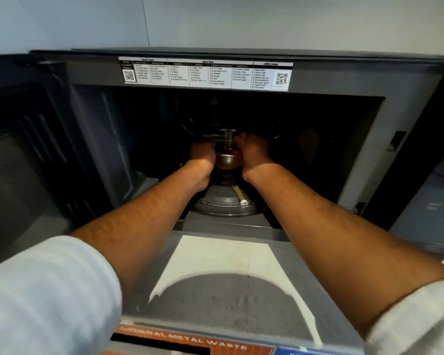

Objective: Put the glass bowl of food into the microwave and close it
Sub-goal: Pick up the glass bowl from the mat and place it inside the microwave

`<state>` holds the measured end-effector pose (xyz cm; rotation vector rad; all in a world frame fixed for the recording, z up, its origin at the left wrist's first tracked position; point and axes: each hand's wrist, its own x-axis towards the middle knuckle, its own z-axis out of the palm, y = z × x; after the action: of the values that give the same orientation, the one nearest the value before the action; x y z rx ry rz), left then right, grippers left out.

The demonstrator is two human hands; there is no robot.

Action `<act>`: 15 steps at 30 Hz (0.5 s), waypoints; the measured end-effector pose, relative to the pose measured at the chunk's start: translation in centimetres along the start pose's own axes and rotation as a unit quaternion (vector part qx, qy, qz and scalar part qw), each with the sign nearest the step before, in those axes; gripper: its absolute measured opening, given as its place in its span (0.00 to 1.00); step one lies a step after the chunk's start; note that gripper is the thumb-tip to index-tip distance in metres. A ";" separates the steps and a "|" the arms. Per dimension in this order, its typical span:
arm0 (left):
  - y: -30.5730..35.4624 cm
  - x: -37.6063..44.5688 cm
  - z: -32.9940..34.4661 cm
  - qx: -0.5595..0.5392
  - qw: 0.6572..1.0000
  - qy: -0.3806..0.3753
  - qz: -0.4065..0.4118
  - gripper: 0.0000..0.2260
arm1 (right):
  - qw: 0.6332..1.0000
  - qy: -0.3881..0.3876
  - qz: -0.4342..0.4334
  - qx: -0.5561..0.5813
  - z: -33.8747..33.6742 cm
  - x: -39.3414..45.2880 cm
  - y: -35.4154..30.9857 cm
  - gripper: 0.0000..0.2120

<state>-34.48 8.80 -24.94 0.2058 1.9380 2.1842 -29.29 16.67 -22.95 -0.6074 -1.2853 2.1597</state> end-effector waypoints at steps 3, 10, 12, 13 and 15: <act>0.0 0.4 0.0 0.005 1.000 0.008 0.006 0.14 | 1.000 0.008 0.000 -0.007 0.3 0.7 0.1 0.15; -0.2 0.8 -0.1 -0.002 1.000 0.003 -0.001 0.15 | 1.000 0.015 -0.001 -0.022 0.2 1.6 0.6 0.16; -0.1 0.6 -0.1 -0.002 1.000 0.003 0.006 0.16 | 0.999 0.011 -0.001 -0.030 0.0 1.5 0.7 0.16; 0.0 0.5 -0.2 0.001 1.000 0.003 0.007 0.15 | 0.999 0.009 -0.002 -0.033 0.0 1.4 0.7 0.15; 0.2 0.3 -0.3 0.006 1.000 0.002 0.004 0.15 | 0.999 0.007 -0.001 -0.042 -0.2 1.3 0.8 0.14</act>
<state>-34.86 8.58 -24.83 0.2114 1.9559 2.1806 -30.30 17.37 -23.91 -0.6545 -1.3733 2.1046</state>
